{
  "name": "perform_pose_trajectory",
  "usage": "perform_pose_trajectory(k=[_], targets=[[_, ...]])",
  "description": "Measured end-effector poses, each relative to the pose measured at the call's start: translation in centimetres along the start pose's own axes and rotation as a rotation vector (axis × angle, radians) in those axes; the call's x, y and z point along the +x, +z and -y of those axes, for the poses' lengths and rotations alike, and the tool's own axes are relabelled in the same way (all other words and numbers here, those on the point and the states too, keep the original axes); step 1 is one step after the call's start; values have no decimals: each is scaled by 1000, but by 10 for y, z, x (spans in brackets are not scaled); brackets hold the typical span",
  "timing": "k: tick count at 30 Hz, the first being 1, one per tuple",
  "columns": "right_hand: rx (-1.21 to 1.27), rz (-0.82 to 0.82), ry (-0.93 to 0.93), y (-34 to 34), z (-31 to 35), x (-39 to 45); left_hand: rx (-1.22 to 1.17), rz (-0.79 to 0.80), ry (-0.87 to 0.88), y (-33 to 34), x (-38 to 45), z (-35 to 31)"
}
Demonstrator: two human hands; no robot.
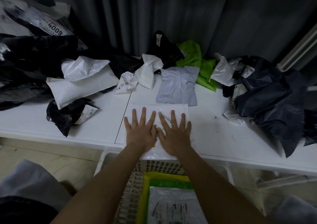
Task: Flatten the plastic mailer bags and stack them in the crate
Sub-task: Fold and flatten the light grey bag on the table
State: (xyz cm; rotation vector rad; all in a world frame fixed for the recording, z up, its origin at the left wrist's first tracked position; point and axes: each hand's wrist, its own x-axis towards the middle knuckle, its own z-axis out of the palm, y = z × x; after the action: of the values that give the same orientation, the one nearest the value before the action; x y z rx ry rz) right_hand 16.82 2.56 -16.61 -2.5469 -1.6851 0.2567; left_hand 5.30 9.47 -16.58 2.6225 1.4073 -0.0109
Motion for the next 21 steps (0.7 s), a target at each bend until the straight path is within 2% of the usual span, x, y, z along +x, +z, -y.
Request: perform_pose_trajectory(k=[10,13,15,17,19,21], targets=[[-20,26,3,-1,-1,1,14,56,-6,-3,1,0],[7,55,11,-3,-2,4,-50,104,7,-8,7,4],[68,23,11,-6,-2,0,-132,80,5,-9,5,8],[145,-62,84,-6,-3,-8,-225,-16,-122,-6,-4,11],[245,-142,255,-8,-5,-20,-296,-94,-345,-7,-18,11],[323,-147,351,-13,-6,-29,-275,-131,-419,-11,-30,9]])
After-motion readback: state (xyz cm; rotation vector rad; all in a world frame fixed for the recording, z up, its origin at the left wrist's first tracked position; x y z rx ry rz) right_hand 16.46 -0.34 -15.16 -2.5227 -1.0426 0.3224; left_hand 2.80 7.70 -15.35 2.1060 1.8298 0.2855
